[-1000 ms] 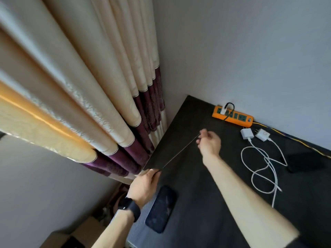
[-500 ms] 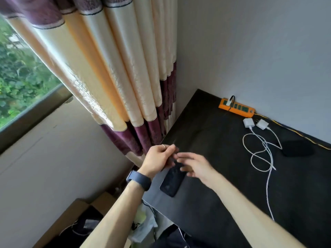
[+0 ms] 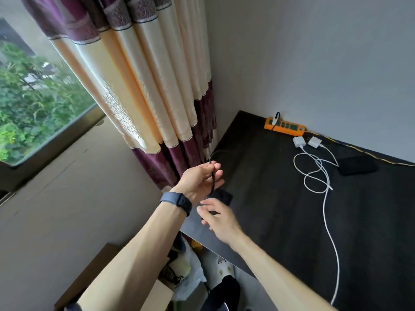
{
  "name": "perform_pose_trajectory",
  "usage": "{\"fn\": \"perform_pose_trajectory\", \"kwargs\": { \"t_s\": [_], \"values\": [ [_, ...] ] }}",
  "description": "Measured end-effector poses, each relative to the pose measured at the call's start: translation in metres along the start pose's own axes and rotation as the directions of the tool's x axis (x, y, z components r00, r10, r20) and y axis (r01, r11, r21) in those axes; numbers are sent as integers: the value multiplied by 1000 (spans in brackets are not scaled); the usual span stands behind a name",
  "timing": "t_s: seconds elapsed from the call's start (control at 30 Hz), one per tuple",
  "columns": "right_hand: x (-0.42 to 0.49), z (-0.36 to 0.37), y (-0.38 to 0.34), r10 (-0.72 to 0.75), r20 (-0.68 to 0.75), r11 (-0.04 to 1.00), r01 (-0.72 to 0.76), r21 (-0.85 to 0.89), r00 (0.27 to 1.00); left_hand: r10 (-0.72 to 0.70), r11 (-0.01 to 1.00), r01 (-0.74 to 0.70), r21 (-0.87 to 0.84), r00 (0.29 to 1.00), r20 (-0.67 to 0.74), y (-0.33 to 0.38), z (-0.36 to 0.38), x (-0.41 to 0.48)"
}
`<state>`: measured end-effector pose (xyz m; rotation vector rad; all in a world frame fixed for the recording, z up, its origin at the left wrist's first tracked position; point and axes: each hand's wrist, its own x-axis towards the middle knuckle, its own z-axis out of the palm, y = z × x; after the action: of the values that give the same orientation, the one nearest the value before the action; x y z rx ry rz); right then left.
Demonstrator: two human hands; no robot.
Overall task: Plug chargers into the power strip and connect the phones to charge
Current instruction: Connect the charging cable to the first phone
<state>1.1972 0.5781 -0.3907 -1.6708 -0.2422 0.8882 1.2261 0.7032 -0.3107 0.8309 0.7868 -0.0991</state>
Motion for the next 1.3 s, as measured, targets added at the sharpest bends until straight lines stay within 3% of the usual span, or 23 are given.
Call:
{"fn": "perform_pose_trajectory", "kwargs": {
  "t_s": [0.13, 0.33, 0.43, 0.47, 0.53, 0.63, 0.8, 0.93, 1.0, 1.17, 1.3],
  "values": [
    [-10, -4, -2, -97, -170, 995, 97, -7, 981, 28, 999, -29, -16, 999, -40, -4, -5, -10],
    [-26, -1, -4, -201, -171, 974, 177, -145, 965, 47, 999, -48, -8, 998, -40, -11, -11, -22],
    [-29, -6, -9, -230, -177, 967, 203, -157, 957, 146, 979, -133, 156, 987, -70, -10, -14, -24],
    [-29, -10, -13, -235, -195, 967, 209, -147, 952, 207, 942, -176, 285, 975, -82, -11, -19, -24],
    [-28, -20, -26, -238, -243, 971, 221, -96, 940, 322, 773, -241, 587, 946, -35, -26, -35, -27],
    [-18, -40, -58, -180, -357, 967, 232, 107, 917, 303, 479, -188, 858, 952, 39, -70, -76, -39],
    [6, -76, -95, -119, -451, 957, 223, 185, 884, 197, 460, -132, 878, 979, 43, -116, -120, -67],
    [8, -76, -87, -28, -383, 950, 144, 277, 923, 426, 321, -212, 923, 903, 59, -110, -110, -77],
    [2, -69, -81, -4, -337, 944, 114, 308, 941, 470, 286, -245, 926, 878, 87, -104, -98, -79],
    [-18, -65, -77, -3, -251, 918, 103, 384, 968, 394, 207, -274, 939, 902, 176, -108, -61, -69],
    [-33, -77, -87, -1, -237, 913, 98, 397, 972, 341, 212, -321, 923, 910, 238, -122, -40, -68]
  ]
}}
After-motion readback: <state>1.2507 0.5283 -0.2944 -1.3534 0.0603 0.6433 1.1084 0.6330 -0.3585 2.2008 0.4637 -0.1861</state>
